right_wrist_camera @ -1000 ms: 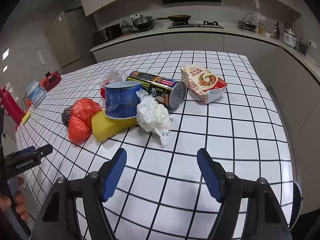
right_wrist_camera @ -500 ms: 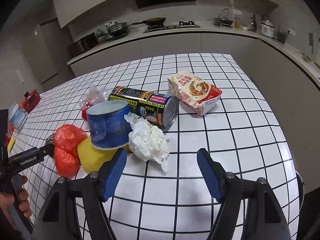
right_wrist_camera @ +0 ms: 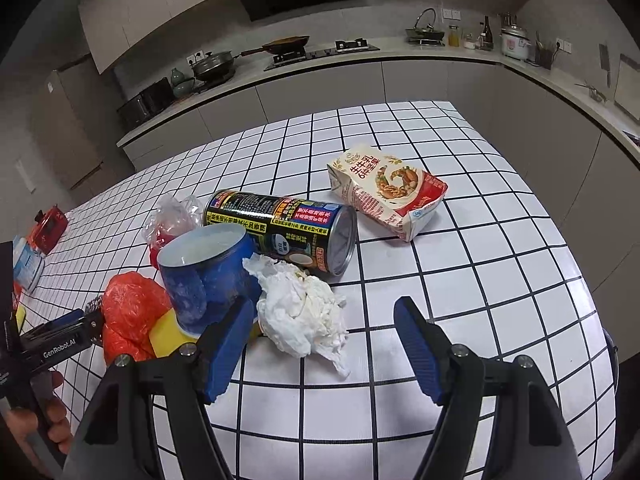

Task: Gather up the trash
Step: 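Grasp the steel wool with left tool while right tool grasps the tissue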

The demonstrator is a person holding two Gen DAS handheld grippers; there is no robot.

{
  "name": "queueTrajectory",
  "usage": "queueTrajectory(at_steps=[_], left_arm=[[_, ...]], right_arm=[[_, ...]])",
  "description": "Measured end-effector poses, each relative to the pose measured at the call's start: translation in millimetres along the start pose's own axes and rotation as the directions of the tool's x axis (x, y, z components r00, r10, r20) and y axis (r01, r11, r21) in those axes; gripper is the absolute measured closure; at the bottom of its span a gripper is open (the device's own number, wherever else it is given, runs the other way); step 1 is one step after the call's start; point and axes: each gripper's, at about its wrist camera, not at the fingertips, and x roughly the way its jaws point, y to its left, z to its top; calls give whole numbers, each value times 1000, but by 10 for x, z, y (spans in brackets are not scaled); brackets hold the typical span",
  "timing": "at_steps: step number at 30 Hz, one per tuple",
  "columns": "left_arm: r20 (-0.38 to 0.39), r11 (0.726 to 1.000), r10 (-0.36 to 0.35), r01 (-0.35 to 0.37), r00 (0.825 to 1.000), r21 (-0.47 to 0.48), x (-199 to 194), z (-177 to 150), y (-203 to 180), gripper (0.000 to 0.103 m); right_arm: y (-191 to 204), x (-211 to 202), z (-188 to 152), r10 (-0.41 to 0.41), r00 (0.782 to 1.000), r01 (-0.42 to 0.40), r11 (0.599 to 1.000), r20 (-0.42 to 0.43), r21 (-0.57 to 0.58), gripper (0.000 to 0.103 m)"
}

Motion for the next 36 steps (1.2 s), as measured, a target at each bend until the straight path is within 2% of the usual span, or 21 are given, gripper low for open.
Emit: queueTrajectory(at_steps=[6,9,17,19,20,22,27,36], left_arm=[[-23,999,-36,36,999,-3,159,18,35,24],[-34,998,-61,61,998,-20,183,-3,79,46],[7,996,-80,81,997,-42,69,-108,152,52],[17,996,-77,78,997,-43,39,-127,171,53],[18,996,-77,77,997,-45,31,-131,170,53],[22,996,-73,74,997,-48,8,-151,192,54],[55,995,-56,60,997,-78,-94,-147,253,54],[104,994,-28,38,994,-99,-376,-274,239,54]], right_arm=[[-6,83,16,-8,1000,8,1000,-13,5,29],[-21,134,14,-9,1000,9,1000,-20,9,29],[13,253,1,11,999,-12,1000,-47,-11,29],[34,311,-9,18,998,-19,1000,-58,-21,45],[37,337,-12,35,997,-36,999,-69,-19,59],[86,364,-27,36,996,-40,998,-78,-38,61],[103,294,-20,52,997,-55,997,-61,-55,74],[45,8,-117,75,997,-77,993,-27,-93,78]])
